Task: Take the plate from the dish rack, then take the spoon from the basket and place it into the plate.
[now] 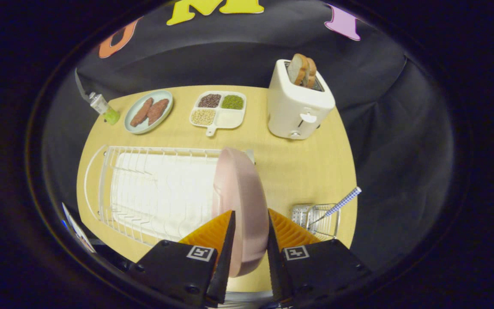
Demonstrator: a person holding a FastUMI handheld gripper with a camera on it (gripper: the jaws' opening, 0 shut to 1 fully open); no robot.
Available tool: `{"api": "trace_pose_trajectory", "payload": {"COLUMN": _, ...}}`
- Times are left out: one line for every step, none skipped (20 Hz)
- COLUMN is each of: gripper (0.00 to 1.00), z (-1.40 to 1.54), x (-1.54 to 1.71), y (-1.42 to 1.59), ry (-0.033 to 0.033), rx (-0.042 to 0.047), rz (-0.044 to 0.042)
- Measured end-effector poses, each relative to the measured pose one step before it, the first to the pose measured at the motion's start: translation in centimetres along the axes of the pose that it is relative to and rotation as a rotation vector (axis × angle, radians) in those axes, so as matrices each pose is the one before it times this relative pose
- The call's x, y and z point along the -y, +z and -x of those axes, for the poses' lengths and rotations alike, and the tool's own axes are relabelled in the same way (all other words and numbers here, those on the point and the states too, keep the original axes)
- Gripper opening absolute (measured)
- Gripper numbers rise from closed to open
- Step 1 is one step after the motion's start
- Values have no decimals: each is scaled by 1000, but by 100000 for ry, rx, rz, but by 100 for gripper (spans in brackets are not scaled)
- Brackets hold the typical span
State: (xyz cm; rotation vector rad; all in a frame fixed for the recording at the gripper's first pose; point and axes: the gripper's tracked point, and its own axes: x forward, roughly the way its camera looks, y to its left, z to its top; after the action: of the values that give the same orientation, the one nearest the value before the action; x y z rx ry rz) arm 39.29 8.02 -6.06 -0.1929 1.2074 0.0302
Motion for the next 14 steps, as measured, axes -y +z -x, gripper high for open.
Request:
{"api": "trace_pose_trajectory", "payload": {"gripper": 42, "z": -20, "x": -32, "y": -11, "ry": 244, "rx": 678, "rz": -1055}}
{"api": "trace_pose_trajectory", "payload": {"gripper": 37, "z": -254, "x": 255, "y": -25, "ry": -681, "rx": 696, "rz": -202}}
{"api": "trace_pose_trajectory", "payload": {"gripper": 36, "z": 220, "x": 206, "y": -158, "ry": -1708, "rx": 7, "rz": 35}}
{"api": "trace_pose_trajectory", "payload": {"gripper": 35, "z": 211, "x": 453, "y": -104, "ry": -3854, "rx": 449, "rz": 107}}
{"api": "trace_pose_trajectory", "payload": {"gripper": 34, "z": 177, "x": 277, "y": 129, "ry": -2155, "rx": 1175, "rz": -234}}
{"api": "trace_pose_trajectory", "payload": {"gripper": 32, "z": 323, "x": 70, "y": 74, "ry": -1888, "rx": 1677, "rz": -955}}
{"api": "trace_pose_trajectory", "payload": {"gripper": 32, "z": 369, "x": 140, "y": 255, "ry": -1609, "rx": 1796, "rz": -254}}
{"api": "trace_pose_trajectory", "payload": {"gripper": 31, "z": 483, "x": 319, "y": 59, "ry": -2154, "rx": 2189, "rz": -706}}
{"api": "trace_pose_trajectory", "payload": {"gripper": 31, "z": 381, "x": 364, "y": 116, "ry": -2752, "rx": 1466, "rz": -1250}}
{"api": "trace_pose_trajectory", "payload": {"gripper": 31, "z": 352, "x": 242, "y": -40, "ry": -2305, "rx": 1638, "rz": -694}}
{"api": "trace_pose_trajectory", "payload": {"gripper": 31, "z": 708, "x": 60, "y": 49, "ry": -1055, "rx": 2126, "rz": -154}}
{"api": "trace_pose_trajectory", "payload": {"gripper": 31, "z": 595, "x": 92, "y": 42, "ry": -908, "rx": 1981, "rz": 388}}
{"api": "trace_pose_trajectory", "payload": {"gripper": 31, "z": 643, "x": -42, "y": -106, "ry": 128, "rx": 1517, "rz": 302}}
{"api": "trace_pose_trajectory", "payload": {"gripper": 31, "z": 871, "x": -145, "y": -244, "ry": 533, "rx": 1303, "rz": 694}}
